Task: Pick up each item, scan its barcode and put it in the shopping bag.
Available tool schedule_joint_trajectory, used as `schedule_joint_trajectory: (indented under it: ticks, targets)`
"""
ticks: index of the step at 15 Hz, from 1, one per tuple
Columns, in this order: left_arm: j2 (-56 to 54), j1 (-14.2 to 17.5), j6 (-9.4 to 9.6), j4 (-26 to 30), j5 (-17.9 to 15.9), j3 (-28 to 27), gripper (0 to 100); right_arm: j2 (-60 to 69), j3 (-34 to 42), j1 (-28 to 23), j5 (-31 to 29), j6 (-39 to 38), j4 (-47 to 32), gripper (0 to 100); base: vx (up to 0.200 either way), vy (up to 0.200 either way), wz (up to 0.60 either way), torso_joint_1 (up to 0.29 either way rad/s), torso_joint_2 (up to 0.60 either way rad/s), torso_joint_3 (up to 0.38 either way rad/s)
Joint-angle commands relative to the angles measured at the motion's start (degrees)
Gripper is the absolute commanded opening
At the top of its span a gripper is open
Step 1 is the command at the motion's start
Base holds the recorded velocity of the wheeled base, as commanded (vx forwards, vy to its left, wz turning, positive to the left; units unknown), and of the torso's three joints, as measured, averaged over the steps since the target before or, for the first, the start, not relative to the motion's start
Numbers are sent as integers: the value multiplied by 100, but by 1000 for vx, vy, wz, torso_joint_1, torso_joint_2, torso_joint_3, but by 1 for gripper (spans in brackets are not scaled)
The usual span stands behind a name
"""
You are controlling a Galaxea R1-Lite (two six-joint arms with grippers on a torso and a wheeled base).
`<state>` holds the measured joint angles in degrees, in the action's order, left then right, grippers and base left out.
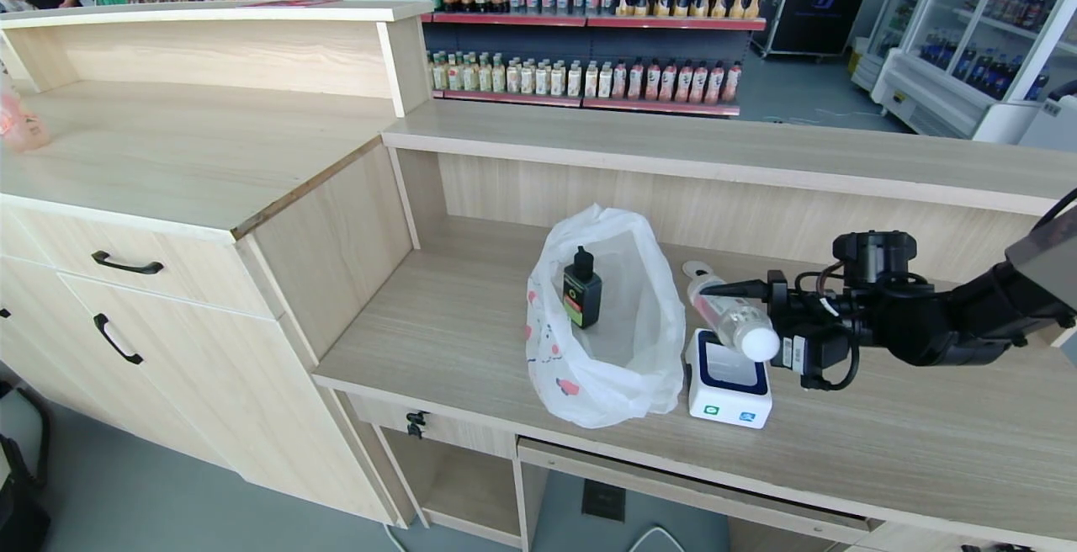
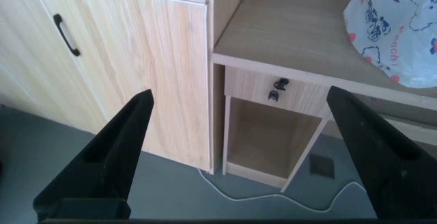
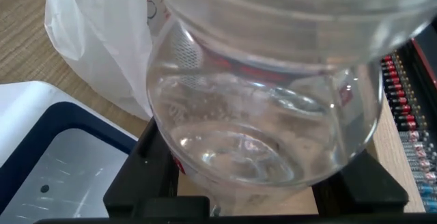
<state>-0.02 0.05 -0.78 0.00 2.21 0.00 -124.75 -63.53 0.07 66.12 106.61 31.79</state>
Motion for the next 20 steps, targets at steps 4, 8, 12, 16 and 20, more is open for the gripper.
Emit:
schedule_joint_trajectory:
  ticks: [4, 8, 12, 16, 20]
  targets:
    - [2, 4, -1, 0, 8, 0, 100, -85, -28, 28, 68, -26, -15, 0, 0, 0, 0, 0, 0, 0]
    - [2, 4, -1, 0, 8, 0, 100, -155, -37, 37, 164, -167, -147, 0, 0, 0, 0, 0, 0, 0]
    - [2, 4, -1, 0, -1, 0, 100, -208, -125, 142, 243, -298, -156, 0, 0, 0, 0, 0, 0, 0]
    - [2, 4, -1, 0, -1, 0, 100, -217, -125, 142, 252, -290, -147, 0, 0, 0, 0, 0, 0, 0]
    - [2, 4, -1, 0, 8, 0, 100, -164, -134, 125, 252, -290, -147, 0, 0, 0, 0, 0, 0, 0]
